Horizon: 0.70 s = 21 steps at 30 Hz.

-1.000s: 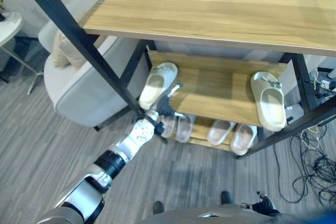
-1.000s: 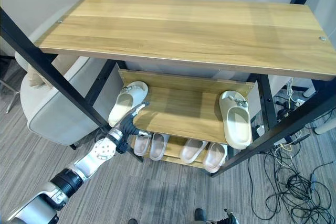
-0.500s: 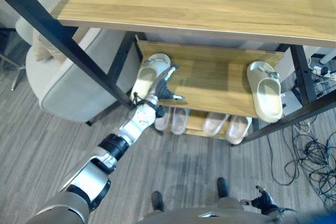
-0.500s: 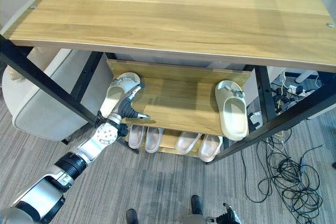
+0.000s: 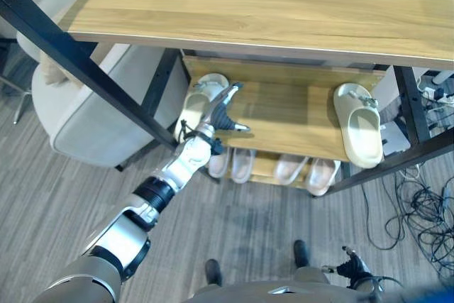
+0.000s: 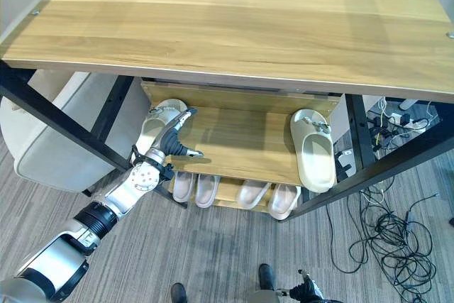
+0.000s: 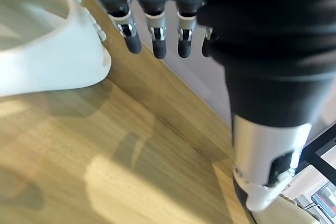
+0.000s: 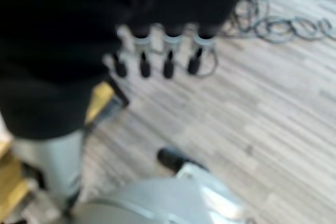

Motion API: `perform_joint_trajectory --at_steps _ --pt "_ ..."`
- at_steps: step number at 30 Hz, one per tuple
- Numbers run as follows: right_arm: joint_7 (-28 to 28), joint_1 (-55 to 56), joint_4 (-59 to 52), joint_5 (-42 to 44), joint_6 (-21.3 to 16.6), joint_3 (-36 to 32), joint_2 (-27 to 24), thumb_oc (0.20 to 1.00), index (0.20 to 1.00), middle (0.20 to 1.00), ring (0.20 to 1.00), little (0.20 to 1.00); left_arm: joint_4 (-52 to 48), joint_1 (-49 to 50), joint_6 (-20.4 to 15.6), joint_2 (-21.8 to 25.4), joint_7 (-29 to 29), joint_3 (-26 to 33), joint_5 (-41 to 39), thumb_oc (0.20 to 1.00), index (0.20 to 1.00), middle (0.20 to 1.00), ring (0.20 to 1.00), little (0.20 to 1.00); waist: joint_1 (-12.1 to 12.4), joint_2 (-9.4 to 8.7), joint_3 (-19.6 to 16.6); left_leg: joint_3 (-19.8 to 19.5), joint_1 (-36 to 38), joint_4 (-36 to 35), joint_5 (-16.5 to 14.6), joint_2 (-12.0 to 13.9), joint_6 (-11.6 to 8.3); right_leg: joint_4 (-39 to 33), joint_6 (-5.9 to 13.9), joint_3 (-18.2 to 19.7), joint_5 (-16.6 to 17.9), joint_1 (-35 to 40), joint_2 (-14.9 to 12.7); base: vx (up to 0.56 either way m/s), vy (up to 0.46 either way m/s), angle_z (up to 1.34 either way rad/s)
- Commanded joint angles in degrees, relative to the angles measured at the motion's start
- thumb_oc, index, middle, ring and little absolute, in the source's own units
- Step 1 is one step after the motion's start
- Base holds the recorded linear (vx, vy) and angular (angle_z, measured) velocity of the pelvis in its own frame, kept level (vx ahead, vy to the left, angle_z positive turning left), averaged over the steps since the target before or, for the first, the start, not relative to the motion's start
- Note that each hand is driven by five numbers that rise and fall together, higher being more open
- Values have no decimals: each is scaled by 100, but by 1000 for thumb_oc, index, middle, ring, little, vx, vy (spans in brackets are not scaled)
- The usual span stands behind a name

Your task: Arrange the slippers neatly on the shoe rack.

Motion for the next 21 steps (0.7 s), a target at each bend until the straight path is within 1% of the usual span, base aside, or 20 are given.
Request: perform_joint_trajectory --at_steps 1,3,8,15,21 --pt "-73 -98 245 -115 10 86 -43 1000 1000 1000 1000 1000 272 -942 -207 222 262 283 218 1000 1000 1000 1000 1000 106 47 46 -399 -353 -141 86 -15 -185 9 234 -198 251 -264 67 0 0 0" --pt "-77 -108 270 -121 0 90 -62 1000 1000 1000 1000 1000 257 -1102 -196 367 279 151 510 1000 1000 1000 1000 1000 104 52 59 -397 -351 -141 79 -17 -186 9 244 -203 254 -264 62 0 0 0" --pt "-62 -94 362 -178 32 100 -50 1000 1000 1000 1000 1000 43 -1214 -223 571 217 94 679 1000 1000 1000 1000 1000 119 58 53 -395 -326 -141 61 -22 -182 9 252 -214 254 -248 54 0 0 0" --pt "-93 -156 458 -194 38 109 -66 1000 1000 1000 1000 1000 445 -1523 -140 825 380 -67 1045 1000 1000 1000 1000 1000 103 56 99 -369 -314 -141 50 -16 -181 9 272 -225 267 -248 45 4 3 1" --pt "-126 -171 492 -167 28 87 -84 1000 1000 1000 1000 1000 540 -1561 -119 1009 514 -98 1331 1000 1000 1000 1000 1000 105 39 114 -355 -388 -141 57 0 -178 9 280 -211 299 -347 50 -2 1 -1"
